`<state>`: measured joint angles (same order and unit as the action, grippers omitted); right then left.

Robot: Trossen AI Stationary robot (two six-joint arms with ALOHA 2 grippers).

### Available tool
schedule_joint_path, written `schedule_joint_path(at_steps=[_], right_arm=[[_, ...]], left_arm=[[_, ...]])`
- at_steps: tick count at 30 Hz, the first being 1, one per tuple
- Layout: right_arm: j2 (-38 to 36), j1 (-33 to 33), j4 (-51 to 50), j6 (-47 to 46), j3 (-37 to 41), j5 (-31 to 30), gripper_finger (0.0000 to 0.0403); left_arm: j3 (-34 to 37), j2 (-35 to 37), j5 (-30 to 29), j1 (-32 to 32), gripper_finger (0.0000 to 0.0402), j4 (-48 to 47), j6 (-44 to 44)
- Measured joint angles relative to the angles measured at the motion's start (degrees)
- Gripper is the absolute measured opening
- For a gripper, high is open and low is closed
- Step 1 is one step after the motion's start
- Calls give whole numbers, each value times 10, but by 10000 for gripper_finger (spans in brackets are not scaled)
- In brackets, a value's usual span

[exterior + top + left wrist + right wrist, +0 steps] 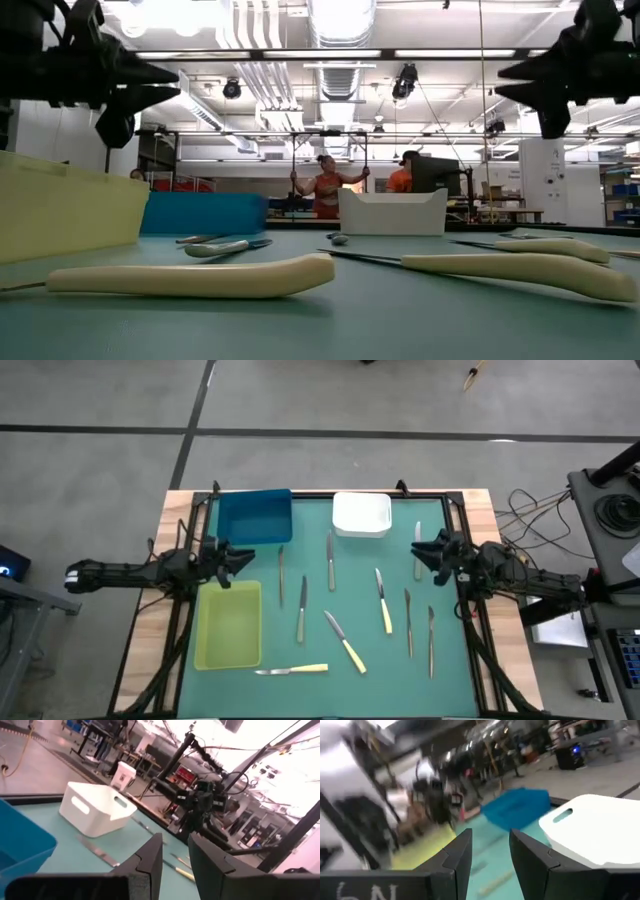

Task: Sort silverware by color (type)
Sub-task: Put the top right green knife into the green bin

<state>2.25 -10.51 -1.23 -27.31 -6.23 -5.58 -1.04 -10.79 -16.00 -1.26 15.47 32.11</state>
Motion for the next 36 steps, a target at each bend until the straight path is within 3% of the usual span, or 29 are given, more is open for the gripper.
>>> schedule_joint_path(at_steps=[3,9,19,23,29,36], right_arm=[[37,1,28,-44,0,16,121],[129,1,63,-108,0,15,121],[265,1,41,-199,-61,13,121],[306,1,-80,-243,-126,13,121],[376,-7,-315,-312,-235,-7,121],[451,-42,-558,-387,-333,15,121]], left_arm=[[0,-1,-22,0,78,41,-30],[0,-4,-159,0,78,204,-136],[0,-5,-209,0,78,242,-323],[0,-8,-226,0,77,223,-370],[0,-13,-225,0,78,222,-359],[0,-15,-225,0,78,239,-340]])
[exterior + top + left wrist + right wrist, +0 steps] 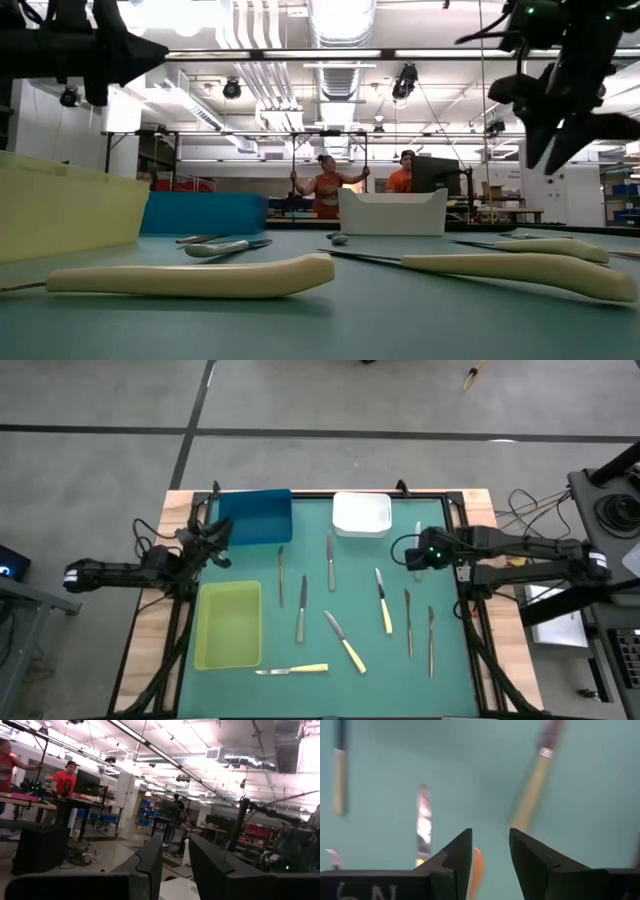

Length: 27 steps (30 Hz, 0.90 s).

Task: Sort silverware by color (type)
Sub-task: Put the top right green knife into the green bin

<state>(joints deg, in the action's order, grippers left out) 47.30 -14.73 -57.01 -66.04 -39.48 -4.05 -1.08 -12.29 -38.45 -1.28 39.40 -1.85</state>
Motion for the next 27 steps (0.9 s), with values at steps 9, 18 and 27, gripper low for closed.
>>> schedule_joint_path(at_steps=[9,18,27], right_arm=[[48,-2,-24,42,-37,0,121],[80,-2,-21,67,-41,-25,121],[129,-17,42,61,-44,-34,121]], left_arm=[[0,0,99,0,78,91,-19],[0,1,92,0,78,96,-58],[0,2,91,0,78,116,-87]])
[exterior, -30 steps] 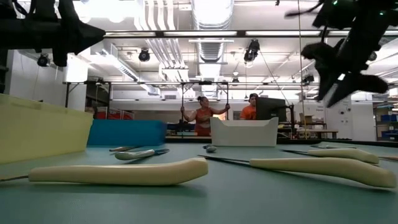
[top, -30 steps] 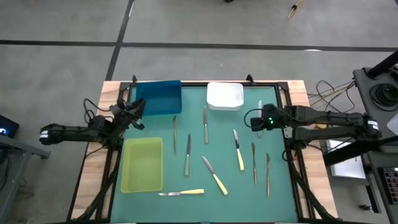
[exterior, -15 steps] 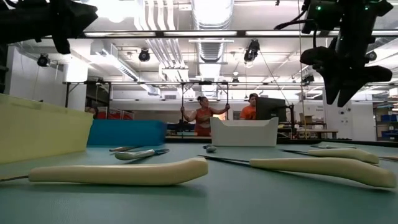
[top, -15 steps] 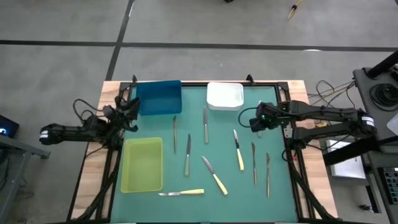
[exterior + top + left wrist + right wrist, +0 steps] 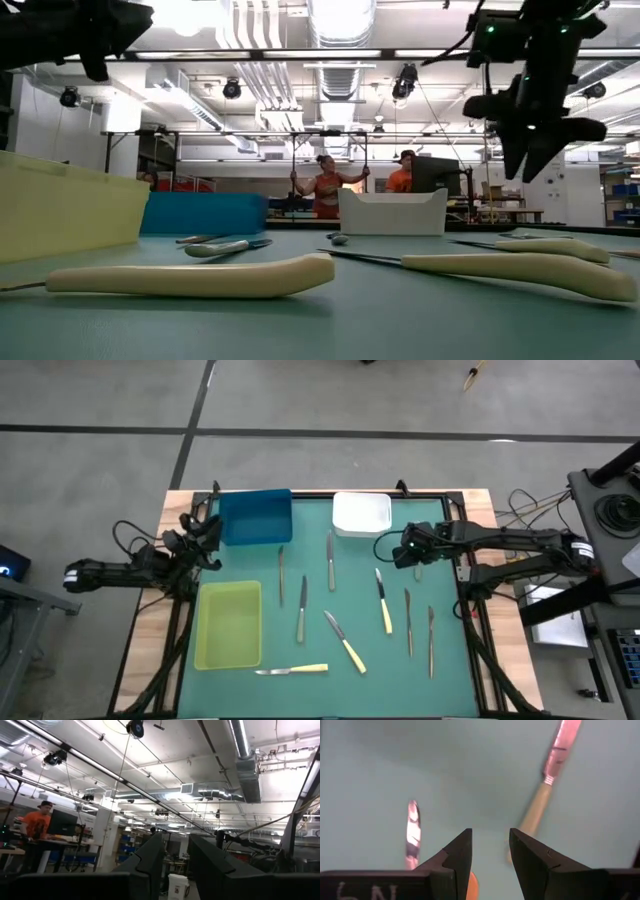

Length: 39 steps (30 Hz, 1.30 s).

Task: Sort silverware by color (type)
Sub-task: Put the top right green knife into the green bin

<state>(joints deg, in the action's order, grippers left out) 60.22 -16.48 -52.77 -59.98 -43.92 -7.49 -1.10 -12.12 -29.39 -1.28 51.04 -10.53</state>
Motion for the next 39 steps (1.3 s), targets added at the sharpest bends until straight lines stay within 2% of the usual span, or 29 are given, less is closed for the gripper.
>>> schedule_joint_path(at_steps=[3,8,16,23,28,39], right_arm=[[26,-11,12,4,-12,2,121],[68,-30,8,28,-31,43,121],[108,-43,-1,30,-52,47,123],[125,-61,-78,37,-86,43,168],[126,-89,-85,63,-86,28,204],[127,-142,-69,101,-42,10,215]], left_arm=[[-5,0,0,0,78,3,-19],[-25,-3,0,0,78,-9,-26],[-41,-15,0,0,78,-25,-44],[-49,-22,0,0,78,-32,-68],[-49,-22,0,0,78,-32,-71],[-49,-22,0,0,78,-32,-71]])
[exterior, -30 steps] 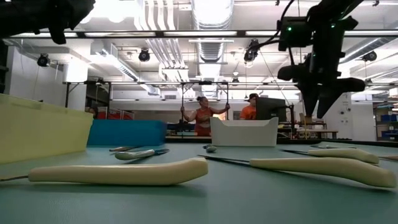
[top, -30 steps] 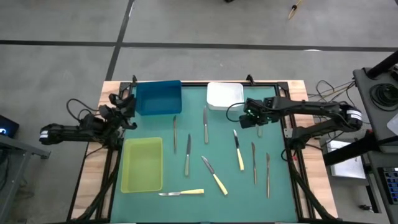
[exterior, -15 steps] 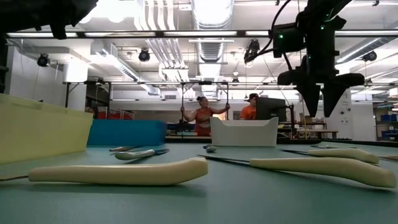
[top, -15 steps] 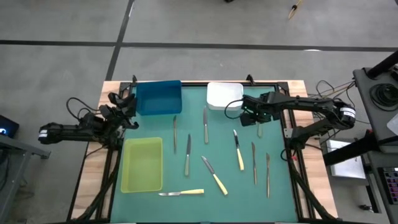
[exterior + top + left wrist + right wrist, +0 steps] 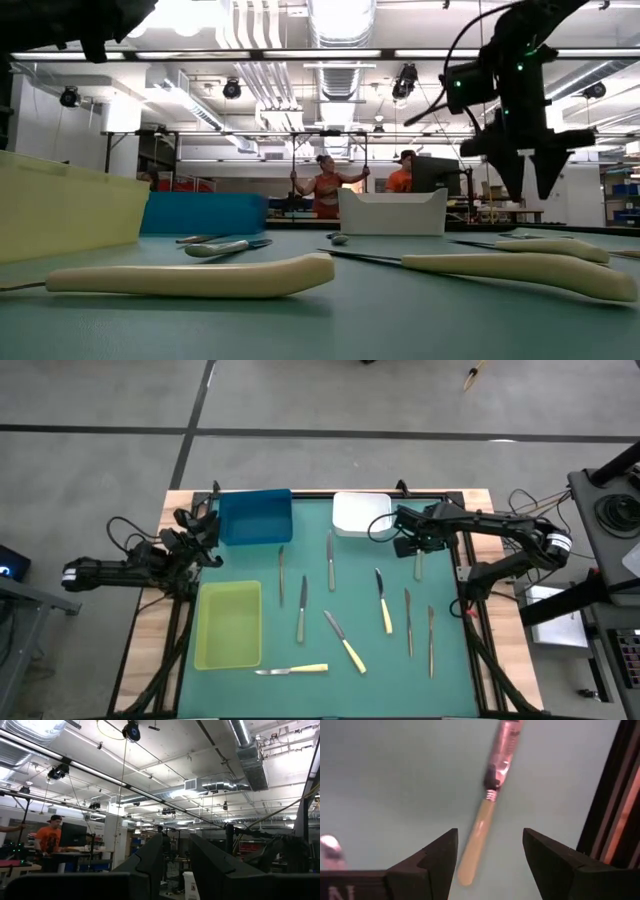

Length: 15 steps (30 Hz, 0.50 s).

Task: Sort silverware by color (type)
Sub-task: Put the top right green knife into the green bin

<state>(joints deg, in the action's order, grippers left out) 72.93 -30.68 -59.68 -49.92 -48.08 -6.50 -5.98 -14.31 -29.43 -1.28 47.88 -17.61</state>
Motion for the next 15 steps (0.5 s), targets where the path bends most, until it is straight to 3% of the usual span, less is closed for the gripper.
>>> schedule_joint_path(at_steps=[8,15], right_arm=[[0,-17,89,20,41,-1,215],[28,-16,96,22,44,-26,215]], left_arm=[[0,0,0,0,77,0,0],[0,0,0,0,78,0,-1]])
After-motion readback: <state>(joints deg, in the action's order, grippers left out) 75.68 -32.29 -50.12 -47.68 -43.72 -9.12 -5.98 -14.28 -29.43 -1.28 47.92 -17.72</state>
